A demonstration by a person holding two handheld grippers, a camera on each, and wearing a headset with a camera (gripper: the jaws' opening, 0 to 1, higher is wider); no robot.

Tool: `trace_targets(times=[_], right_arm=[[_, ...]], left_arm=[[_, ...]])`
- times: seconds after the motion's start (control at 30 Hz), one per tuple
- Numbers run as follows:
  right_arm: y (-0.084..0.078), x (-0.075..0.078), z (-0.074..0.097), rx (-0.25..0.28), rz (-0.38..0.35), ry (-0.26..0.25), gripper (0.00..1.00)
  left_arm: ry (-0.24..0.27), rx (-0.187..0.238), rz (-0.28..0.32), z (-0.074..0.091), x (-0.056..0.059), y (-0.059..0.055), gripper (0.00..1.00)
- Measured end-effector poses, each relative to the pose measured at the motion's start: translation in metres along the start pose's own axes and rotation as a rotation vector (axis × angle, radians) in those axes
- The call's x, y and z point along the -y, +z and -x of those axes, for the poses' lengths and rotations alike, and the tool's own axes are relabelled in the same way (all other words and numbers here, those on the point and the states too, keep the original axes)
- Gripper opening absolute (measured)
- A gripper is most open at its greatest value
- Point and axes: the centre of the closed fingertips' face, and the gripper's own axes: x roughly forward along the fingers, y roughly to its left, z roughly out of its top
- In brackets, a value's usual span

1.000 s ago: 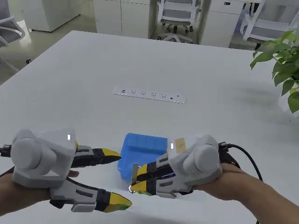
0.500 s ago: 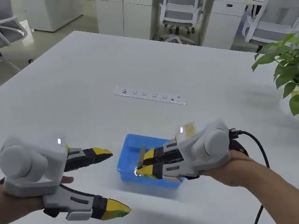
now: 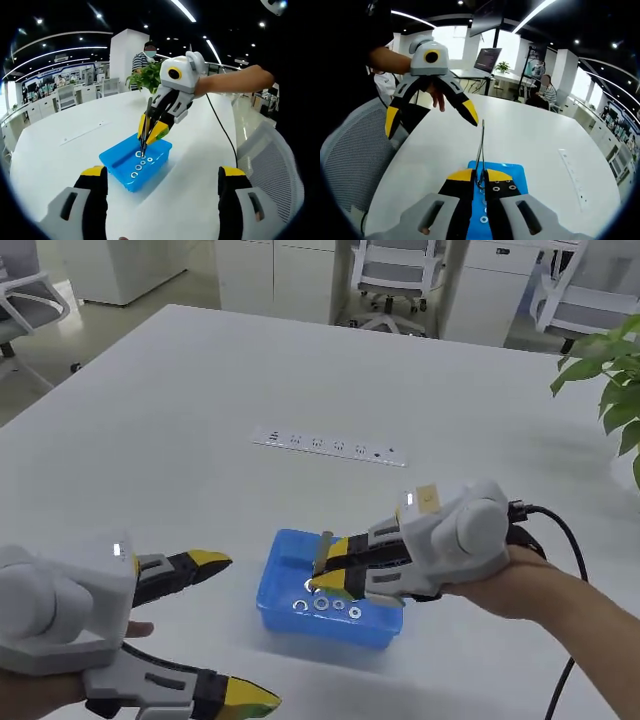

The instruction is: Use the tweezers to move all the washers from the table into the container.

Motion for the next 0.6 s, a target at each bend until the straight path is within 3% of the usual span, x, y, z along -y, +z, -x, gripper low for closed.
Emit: trace_targets(times=[0.6], right_arm=[[-0.023, 0.025, -0.01, -0.007, -0.019, -0.012, 0.08]], left_arm=[[0.007, -0.004, -0.008, 0.0, -0.003, 0.002, 0.99]])
